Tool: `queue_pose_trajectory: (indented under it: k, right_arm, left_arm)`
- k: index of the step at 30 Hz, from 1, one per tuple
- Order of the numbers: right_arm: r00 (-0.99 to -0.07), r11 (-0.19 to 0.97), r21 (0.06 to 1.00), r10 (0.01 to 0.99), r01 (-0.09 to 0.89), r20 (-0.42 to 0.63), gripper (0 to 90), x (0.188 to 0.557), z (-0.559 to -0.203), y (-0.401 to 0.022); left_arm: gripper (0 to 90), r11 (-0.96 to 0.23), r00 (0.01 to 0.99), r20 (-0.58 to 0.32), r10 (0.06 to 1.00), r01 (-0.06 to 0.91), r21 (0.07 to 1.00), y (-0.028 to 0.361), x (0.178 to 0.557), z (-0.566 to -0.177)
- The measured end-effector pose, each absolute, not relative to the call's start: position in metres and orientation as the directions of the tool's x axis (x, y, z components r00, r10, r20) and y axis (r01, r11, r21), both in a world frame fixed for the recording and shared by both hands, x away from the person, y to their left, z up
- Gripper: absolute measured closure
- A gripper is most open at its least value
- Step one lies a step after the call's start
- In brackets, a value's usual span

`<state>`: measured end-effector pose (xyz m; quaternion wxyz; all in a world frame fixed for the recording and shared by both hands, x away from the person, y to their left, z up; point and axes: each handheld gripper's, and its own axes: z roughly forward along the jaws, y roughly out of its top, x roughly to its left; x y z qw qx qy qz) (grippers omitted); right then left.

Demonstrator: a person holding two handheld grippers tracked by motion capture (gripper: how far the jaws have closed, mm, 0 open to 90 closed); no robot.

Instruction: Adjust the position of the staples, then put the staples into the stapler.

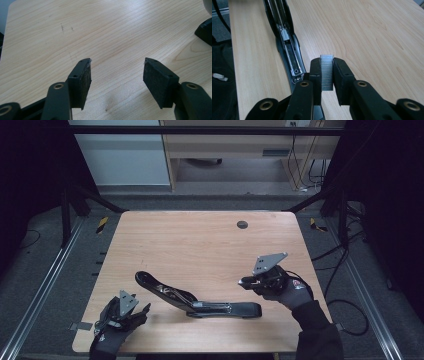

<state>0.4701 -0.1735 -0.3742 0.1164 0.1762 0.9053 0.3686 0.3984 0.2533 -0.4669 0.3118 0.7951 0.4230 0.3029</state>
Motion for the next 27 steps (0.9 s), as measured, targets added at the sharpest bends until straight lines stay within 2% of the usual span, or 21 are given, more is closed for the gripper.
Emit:
queue_pose_trajectory:
  k: [27]
  right_arm:
    - [-0.953,0.712,0.682,0.294,0.167,-0.073,78.2,0.482,-0.385,-0.142]
  left_arm:
    - [38.9,-0.445,0.460,0.207,0.863,0.501,0.742,0.253,0.401,-0.469]
